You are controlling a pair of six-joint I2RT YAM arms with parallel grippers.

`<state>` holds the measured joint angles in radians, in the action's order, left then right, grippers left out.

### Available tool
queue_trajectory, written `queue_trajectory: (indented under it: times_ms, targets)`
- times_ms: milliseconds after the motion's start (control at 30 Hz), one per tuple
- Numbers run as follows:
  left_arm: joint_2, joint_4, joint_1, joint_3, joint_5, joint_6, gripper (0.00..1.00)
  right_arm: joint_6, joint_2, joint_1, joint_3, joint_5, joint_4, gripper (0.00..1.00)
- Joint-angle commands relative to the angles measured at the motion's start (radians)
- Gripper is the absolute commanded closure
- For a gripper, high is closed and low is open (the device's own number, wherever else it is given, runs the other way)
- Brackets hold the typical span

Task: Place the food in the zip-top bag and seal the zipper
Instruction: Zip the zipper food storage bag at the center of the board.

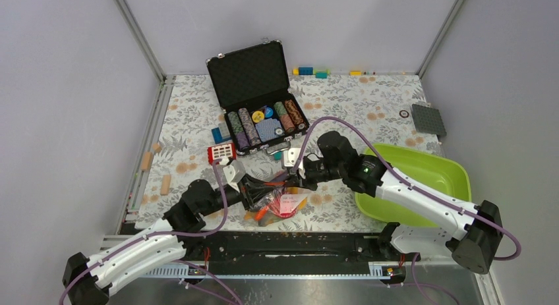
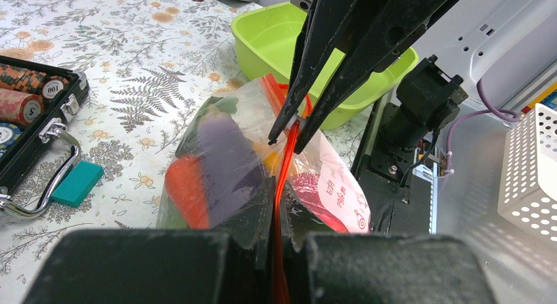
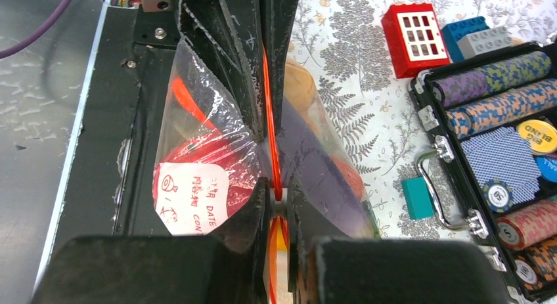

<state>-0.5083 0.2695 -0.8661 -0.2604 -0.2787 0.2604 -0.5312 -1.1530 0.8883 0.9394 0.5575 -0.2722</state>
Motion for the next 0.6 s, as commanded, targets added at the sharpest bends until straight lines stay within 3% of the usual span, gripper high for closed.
queue_trajectory:
  times_ms: [0, 300, 567]
  targets:
    - [0.064, -0.074, 0.037, 0.039, 0.169, -0.024, 1.00, -0.085, 0.005, -0.168, 0.009, -0.175, -0.426, 0.91]
    - [0.099, -0.070, 0.037, 0.057, 0.171, -0.025, 1.00, -0.110, -0.105, -0.224, 0.058, -0.267, -0.545, 0.94]
    - [0.123, -0.079, 0.036, 0.067, 0.173, -0.031, 1.00, -0.125, -0.104, -0.240, 0.049, -0.358, -0.598, 0.94]
